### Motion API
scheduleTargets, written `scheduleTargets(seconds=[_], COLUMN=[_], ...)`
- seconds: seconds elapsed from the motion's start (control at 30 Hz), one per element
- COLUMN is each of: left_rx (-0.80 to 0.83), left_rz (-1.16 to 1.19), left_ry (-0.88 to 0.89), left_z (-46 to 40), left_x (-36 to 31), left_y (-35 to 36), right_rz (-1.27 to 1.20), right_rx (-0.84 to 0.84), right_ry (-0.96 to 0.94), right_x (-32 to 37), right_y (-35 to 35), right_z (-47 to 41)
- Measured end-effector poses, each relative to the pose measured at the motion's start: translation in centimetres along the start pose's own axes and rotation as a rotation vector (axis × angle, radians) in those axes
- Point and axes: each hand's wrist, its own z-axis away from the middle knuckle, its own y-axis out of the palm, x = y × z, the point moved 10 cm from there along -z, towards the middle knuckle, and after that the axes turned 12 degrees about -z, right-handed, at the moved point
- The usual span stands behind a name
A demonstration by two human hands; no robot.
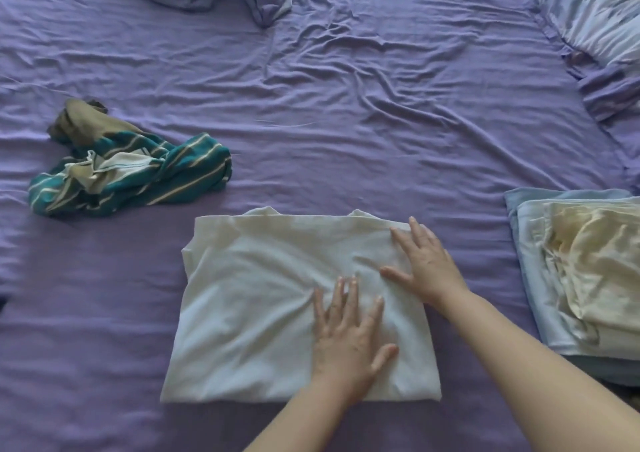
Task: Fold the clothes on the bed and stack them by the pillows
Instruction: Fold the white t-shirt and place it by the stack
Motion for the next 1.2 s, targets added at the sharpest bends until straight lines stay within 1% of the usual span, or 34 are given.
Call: scheduleTargets(seconds=[0.07,0.17,0.27,0.33,0.43,0.5,0.53,0.6,0.67,0.7,0.77,0.83,0.93,1.07,1.2], left_rx=[0.010,-0.016,-0.029,-0.029,0.036,0.048,0.019,-0.141,-0.312,-0.349,-0.326,-0.269,-0.284,-0.287,-0.245], left_rz=[0.049,0.084,0.180,0.207,0.116,0.055,0.069,0.175,0.301,0.393,0.613,0.791,0.941,1.037,1.088], left_ry=[0.015,0.042,-0.002,-0.014,0.043,0.044,0.026,-0.018,-0.066,-0.084,-0.146,-0.279,-0.476,-0.675,-0.766], left_z=[0.5,1.1,1.9,2.5,3.5,3.5,3.4,3.3,3.7,4.2,5.2,6.6,9.2,12.5,15.3], left_x=[-2.6,-5.0,-6.1,-6.7,-8.0,-8.4,-8.4,-7.8,-6.5,-5.7,-3.4,-0.1,5.3,11.8,16.8], left_y=[0.3,0.2,0.2,0.3,1.3,1.1,0.4,-1.7,-3.4,-3.5,-3.4,-2.9,-2.8,-2.4,-1.0], right_rz=[-0.089,-0.208,-0.330,-0.413,-0.396,-0.372,-0.374,-0.412,-0.534,-0.607,-0.716,-0.809,-0.927,-0.882,-0.695], right_rx=[-0.018,-0.069,-0.096,-0.101,-0.109,-0.106,-0.108,-0.136,-0.178,-0.199,-0.237,-0.243,-0.219,-0.228,-0.236], right_ry=[0.012,0.036,0.020,0.062,0.146,0.170,0.176,0.171,0.137,0.118,0.106,0.115,0.105,0.005,-0.159], right_x=[-0.5,-0.7,-0.1,-0.3,-0.7,-0.7,-0.7,-0.3,0.2,0.5,1.0,1.8,4.6,10.9,18.8], right_y=[-0.9,-1.6,-1.3,-0.9,-0.8,-0.9,-1.0,-1.6,-2.5,-3.0,-4.0,-4.4,-4.5,-4.2,-2.5], right_z=[0.2,0.4,1.2,1.8,2.5,2.5,2.4,2.5,2.6,2.6,2.7,2.5,2.1,1.3,0.7])
